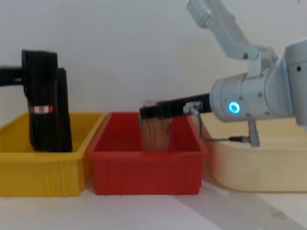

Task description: Pick up the garbage bag with the one hand and transfer it to the other hand.

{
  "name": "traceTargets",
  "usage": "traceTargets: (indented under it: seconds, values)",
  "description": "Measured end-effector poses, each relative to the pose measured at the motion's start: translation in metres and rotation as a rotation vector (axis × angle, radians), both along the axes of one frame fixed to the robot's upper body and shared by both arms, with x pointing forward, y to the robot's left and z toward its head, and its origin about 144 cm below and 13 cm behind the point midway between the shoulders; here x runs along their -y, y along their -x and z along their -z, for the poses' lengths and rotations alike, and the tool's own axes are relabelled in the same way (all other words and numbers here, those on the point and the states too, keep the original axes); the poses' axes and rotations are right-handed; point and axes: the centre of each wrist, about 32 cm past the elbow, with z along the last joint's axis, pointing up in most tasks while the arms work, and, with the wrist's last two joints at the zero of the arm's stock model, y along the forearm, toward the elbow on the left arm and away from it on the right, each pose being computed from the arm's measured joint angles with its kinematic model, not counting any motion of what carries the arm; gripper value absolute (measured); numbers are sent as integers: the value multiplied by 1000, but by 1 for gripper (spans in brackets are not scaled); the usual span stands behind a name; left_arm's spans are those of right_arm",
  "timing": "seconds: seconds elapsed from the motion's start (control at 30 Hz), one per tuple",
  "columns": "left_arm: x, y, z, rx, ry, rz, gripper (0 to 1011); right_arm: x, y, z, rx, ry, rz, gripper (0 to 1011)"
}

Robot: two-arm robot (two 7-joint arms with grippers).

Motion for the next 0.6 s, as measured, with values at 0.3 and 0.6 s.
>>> traceTargets:
  seconds: [0.3, 0.6]
  values:
    - [10, -12, -43, 115, -14, 69, 453, 12, 6, -32, 126, -41, 26, 663]
    - [29, -26, -82, 214, -4, 180, 453, 35, 19, -64, 255, -49, 99, 663]
